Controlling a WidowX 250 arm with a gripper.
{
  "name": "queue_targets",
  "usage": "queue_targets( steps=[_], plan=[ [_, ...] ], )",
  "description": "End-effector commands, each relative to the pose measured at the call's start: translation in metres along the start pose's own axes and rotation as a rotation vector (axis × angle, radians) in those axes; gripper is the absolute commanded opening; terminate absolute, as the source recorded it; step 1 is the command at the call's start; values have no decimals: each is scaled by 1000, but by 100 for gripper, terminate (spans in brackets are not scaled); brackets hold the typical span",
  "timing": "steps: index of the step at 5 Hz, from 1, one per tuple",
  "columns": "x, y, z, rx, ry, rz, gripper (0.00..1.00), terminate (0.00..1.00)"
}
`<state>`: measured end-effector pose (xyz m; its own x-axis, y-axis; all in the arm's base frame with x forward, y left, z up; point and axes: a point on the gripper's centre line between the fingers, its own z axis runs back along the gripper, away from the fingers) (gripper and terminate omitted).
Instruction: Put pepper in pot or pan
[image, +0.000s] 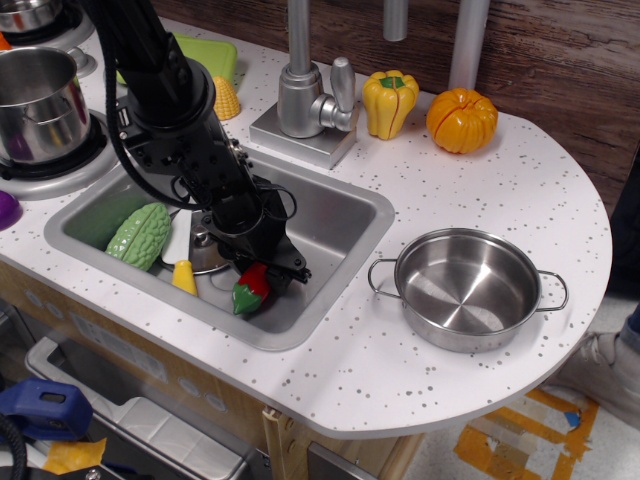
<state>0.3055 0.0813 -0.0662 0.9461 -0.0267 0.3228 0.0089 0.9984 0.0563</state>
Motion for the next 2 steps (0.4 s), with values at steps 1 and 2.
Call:
queue_targets(
  steps=[1, 2],
  plan=[
    [17, -1, 37, 63, -26, -37, 0, 0],
    [33, -10, 68, 115, -33, -56, 0, 0]
  ],
)
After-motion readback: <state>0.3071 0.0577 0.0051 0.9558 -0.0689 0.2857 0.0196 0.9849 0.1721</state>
